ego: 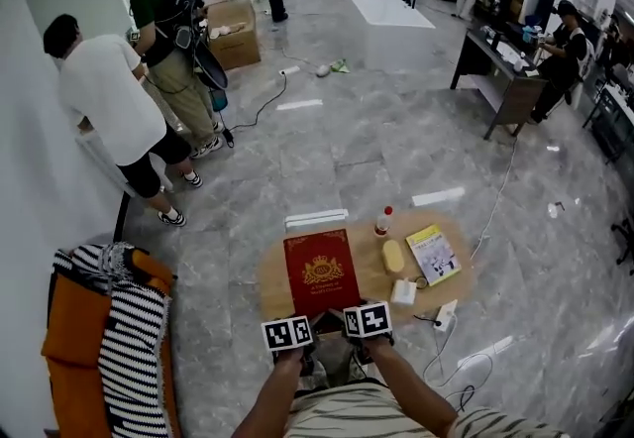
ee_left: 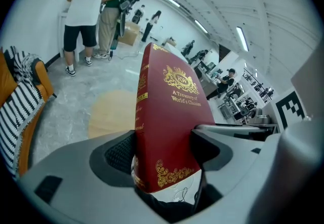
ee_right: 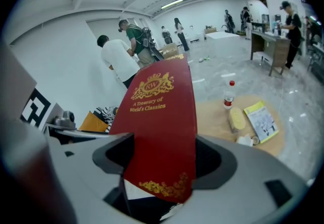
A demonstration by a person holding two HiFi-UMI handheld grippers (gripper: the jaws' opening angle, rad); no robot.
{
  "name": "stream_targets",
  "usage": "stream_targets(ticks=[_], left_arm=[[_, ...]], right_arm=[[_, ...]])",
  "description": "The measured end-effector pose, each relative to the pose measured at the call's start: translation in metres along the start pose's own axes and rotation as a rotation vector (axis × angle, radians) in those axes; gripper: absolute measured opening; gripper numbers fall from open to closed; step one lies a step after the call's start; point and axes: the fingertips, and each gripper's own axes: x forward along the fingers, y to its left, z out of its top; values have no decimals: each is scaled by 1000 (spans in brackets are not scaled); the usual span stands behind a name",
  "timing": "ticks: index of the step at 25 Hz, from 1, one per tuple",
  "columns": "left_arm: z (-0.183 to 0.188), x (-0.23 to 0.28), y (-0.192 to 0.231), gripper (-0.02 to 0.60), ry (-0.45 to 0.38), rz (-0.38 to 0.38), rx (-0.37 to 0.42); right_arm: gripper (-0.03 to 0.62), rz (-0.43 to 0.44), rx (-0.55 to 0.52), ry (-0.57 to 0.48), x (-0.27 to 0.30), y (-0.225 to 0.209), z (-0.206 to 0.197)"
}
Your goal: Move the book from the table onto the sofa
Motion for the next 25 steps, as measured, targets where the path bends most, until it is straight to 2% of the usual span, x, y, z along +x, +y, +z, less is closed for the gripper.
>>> stream_targets(ticks=[11,17,25], left_arm=[[15,-30,4,347,-68,24,-26],[17,-39,9,347,-115,51,-70],[10,-71,34,347,-193,114,-160]], right_arm=[[360,37,-66,-8,-8,29,18],[360,73,-117,6,-5,40,24],[360,147,-218,44,4,80,23]])
